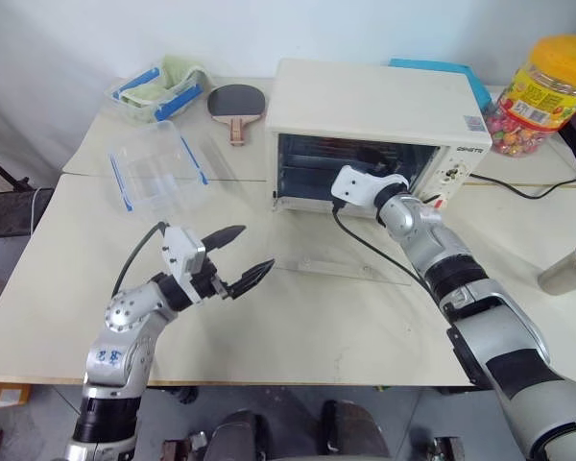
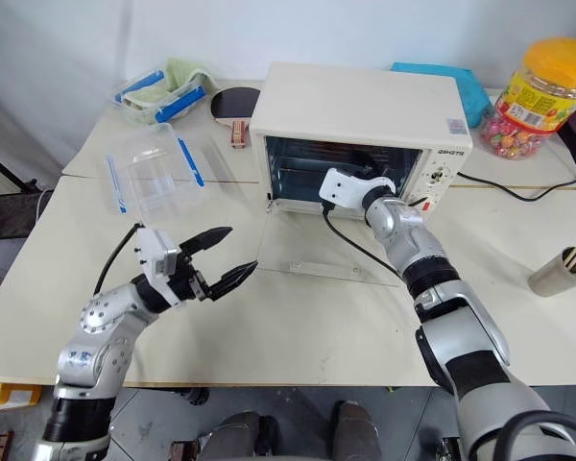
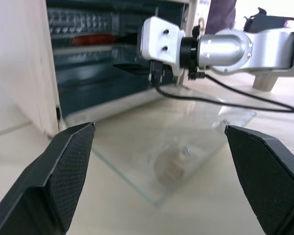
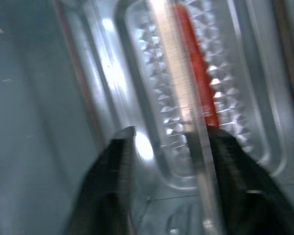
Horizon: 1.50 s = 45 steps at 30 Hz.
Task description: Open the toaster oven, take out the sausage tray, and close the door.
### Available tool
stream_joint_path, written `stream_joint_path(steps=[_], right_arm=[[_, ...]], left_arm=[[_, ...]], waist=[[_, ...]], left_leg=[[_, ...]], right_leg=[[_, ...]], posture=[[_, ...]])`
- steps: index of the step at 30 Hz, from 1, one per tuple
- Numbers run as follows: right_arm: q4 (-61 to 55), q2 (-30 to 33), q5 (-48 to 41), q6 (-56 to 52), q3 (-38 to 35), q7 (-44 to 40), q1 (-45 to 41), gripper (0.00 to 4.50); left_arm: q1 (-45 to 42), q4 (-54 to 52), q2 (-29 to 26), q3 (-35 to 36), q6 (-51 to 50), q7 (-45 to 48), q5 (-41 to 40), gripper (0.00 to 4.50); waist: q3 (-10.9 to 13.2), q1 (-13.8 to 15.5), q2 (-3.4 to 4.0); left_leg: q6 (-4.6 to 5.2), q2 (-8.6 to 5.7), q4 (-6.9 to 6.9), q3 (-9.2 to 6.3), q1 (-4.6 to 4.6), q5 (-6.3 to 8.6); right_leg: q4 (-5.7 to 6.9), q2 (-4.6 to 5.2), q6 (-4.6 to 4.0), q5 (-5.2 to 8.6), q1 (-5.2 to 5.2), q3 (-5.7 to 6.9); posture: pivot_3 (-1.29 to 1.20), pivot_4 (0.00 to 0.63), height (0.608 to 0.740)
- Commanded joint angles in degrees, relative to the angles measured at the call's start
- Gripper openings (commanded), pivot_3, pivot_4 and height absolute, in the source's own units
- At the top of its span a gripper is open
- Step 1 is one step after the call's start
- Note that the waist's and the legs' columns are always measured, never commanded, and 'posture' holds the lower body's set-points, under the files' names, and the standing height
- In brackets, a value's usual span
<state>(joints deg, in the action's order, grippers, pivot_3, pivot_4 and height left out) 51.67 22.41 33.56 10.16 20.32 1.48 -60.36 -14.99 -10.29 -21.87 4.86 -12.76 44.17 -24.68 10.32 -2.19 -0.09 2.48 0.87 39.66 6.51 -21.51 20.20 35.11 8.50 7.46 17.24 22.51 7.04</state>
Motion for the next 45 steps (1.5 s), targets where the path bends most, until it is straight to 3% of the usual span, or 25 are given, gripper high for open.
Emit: stream_joint_path(steps=[1, 3, 11, 18, 26, 33, 45], right_arm=[[-0.7, -0.3, 0.2, 0.9, -0.3, 1.8, -1.5, 0.57], [-1.7, -0.3, 0.5, 1.0, -0.3, 2.0, -1.3, 0.07], [-6.0, 0.7, 1.3, 0.9, -0.6, 1.4, 0.0, 0.05], [-13.6, 2.6, 1.6, 1.1, -0.4, -1.6, 3.2, 0.05], [-31.2, 6.2, 1.0, -1.0, -2.3, -8.0, 12.9, 0.05], [-51.1, 9.2, 0.8, -5.2, -6.2, -14.8, 26.6, 0.05], [-68.9, 13.1, 1.8, -7.5, -11.3, -21.0, 42.9, 0.05]], left_arm=[[-5.4, 6.5, -0.6, 0.5, 1.8, 2.9, -1.0, 4.5], [-10.6, 12.4, 0.1, -0.2, 3.6, 4.3, -0.2, 4.5], [-28.1, 33.0, 5.4, -1.4, 10.1, 7.8, 1.4, 4.5], [-38.0, 45.6, 8.4, 0.6, 15.0, 7.0, 2.3, 4.5], [-40.9, 50.0, 7.4, 1.9, 15.6, 8.5, 1.8, 4.5], [-41.1, 50.6, 6.0, 2.7, 13.4, 9.1, 1.3, 4.5], [-36.8, 41.7, 4.4, 4.4, 4.0, 10.7, -2.1, 4.5]], waist=[[0.0, -0.1, 0.0], [0.0, -0.1, -0.04], [0.0, -0.7, -0.06], [0.0, -0.9, -0.07], [0.0, -0.8, -0.08], [0.0, -0.1, -0.1], [0.0, 0.8, -0.12]], left_leg=[[-0.03, 0.01, -0.02, 0.0, 0.0, -0.02], [-0.09, 0.05, -0.02, -0.02, -0.01, -0.06], [-0.09, 0.02, -0.08, -0.11, -0.05, -0.06], [-0.08, 0.0, -0.27, -0.27, -0.17, -0.07], [-0.07, -0.04, -0.31, -0.41, -0.24, -0.08], [-0.07, -0.05, -0.27, -0.33, -0.24, -0.13], [-0.07, -0.04, 0.11, -0.32, -0.31, -0.14]], right_leg=[[-0.01, -0.02, 0.0, 0.0, 0.0, 0.01], [-0.02, -0.07, -0.01, 0.0, 0.0, 0.05], [-0.04, -0.06, -0.01, 0.0, -0.01, 0.18], [-0.09, -0.04, 0.0, 0.0, 0.09, 0.49], [-0.11, -0.02, 0.0, 0.0, 0.1, 0.61], [-0.16, -0.01, 0.0, 0.0, 0.09, 0.58], [-0.07, -0.01, 0.0, 0.0, 0.06, 0.53]], posture=[[0.0, 0.15, 0.74], [0.0, 0.15, 0.74], [0.0, 0.15, 0.74], [0.0, 0.15, 0.74], [0.0, 0.15, 0.74], [0.0, 0.15, 0.74], [0.0, 0.15, 0.74]])
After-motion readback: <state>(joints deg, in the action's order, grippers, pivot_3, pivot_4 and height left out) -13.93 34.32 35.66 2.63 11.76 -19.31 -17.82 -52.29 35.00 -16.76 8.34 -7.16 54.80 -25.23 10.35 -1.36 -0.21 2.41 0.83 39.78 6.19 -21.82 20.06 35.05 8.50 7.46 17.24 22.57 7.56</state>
